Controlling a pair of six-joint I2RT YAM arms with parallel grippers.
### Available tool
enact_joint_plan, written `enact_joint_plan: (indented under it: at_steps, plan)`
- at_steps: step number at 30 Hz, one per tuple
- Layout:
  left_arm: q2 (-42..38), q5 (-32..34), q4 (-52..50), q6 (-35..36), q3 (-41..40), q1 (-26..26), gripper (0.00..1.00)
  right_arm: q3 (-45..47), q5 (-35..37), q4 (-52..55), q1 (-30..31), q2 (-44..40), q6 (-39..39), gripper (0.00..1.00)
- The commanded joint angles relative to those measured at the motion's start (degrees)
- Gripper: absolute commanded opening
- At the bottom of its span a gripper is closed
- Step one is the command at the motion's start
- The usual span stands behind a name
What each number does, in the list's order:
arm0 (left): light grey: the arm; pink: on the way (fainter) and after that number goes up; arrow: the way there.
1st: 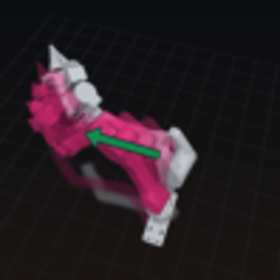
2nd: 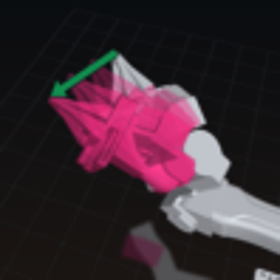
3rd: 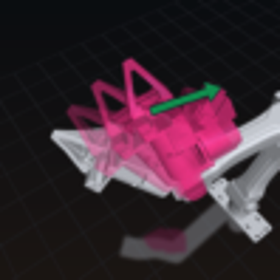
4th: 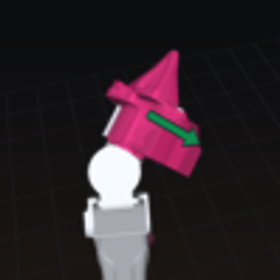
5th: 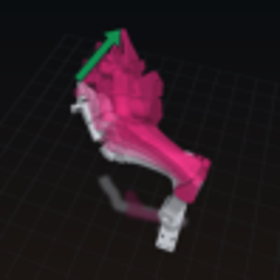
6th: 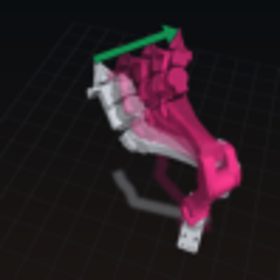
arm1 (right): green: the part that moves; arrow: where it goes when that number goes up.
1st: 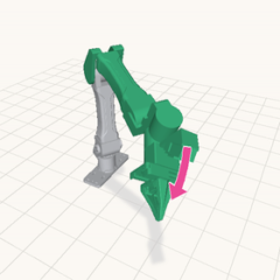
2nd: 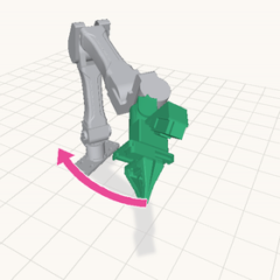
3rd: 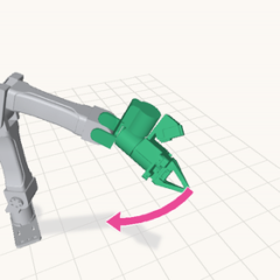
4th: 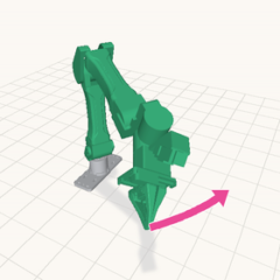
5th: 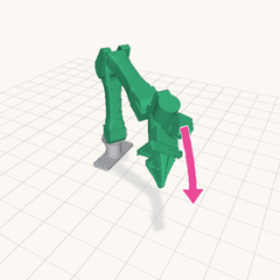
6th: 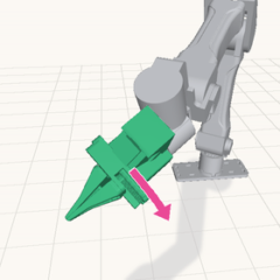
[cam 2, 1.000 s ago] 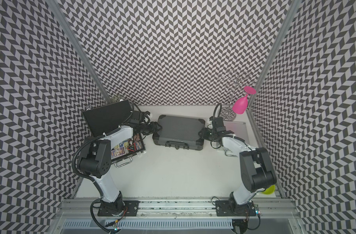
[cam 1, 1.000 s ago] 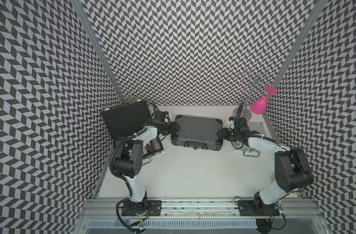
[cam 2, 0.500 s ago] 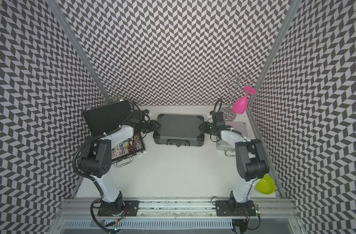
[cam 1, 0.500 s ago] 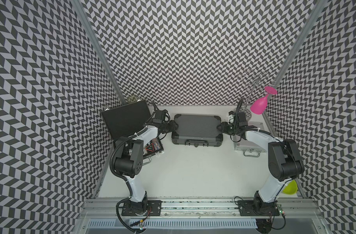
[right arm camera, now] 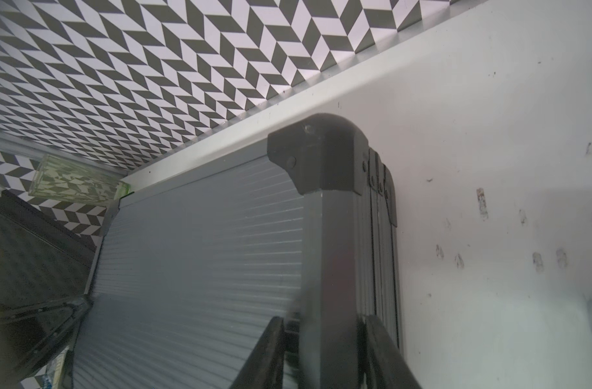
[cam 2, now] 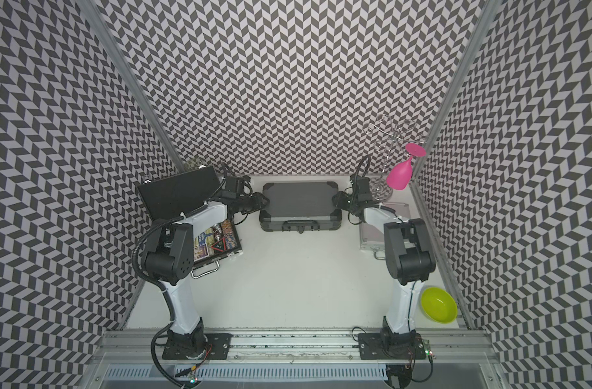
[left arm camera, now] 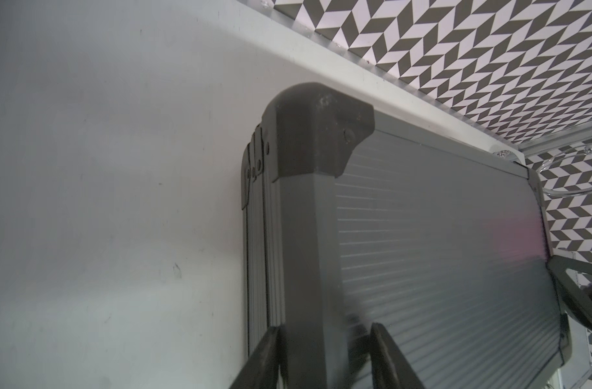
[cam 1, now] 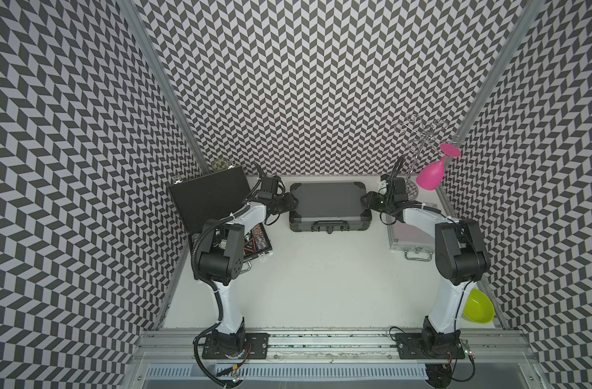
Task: Close the poker set cases
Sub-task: Move the poker set case to the center of the board.
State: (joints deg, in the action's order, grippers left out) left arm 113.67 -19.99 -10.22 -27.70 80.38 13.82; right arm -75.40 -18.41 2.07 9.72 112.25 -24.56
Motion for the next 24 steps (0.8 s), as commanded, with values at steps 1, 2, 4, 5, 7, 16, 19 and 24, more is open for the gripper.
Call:
enact_joint_plan:
  at_steps: [1, 2, 4, 5, 7, 16, 19, 24]
  plan:
    - [7.7, -12.9, -3.2, 0.7, 0.4, 7.7, 0.44, -0.5, -8.9, 3.9, 4.3, 5.6, 3.6, 0.35]
    - [8.5, -12.9, -3.1, 0.3, 1.3, 7.7, 0.44, -1.3, -8.7, 3.9, 4.1, 6.0, 3.8, 0.36]
    - [9.7, -13.3, -2.7, -0.6, 2.5, 7.7, 0.43, -3.4, -8.3, 4.6, 3.8, 7.3, 4.1, 0.36]
    - [10.3, -13.5, -2.0, -1.2, 3.0, 7.9, 0.43, -4.6, -8.3, 5.0, 3.8, 7.9, 4.3, 0.36]
    - [11.3, -13.5, -1.8, -1.8, 4.4, 8.1, 0.43, -6.4, -8.4, 5.1, 3.7, 9.0, 4.4, 0.37]
    - [13.4, -12.0, -3.4, -2.1, 9.0, 8.4, 0.47, -12.7, -8.0, 6.7, 3.4, 10.5, 6.0, 0.45]
    - [11.8, -10.7, -4.9, -1.5, 9.5, 8.3, 0.52, -13.4, -7.6, 7.7, 3.3, 8.0, 6.5, 0.5]
    - [4.5, -7.6, -6.0, -1.3, 6.4, 7.6, 0.63, -12.1, -6.1, 8.9, 3.3, 0.4, 7.1, 0.57]
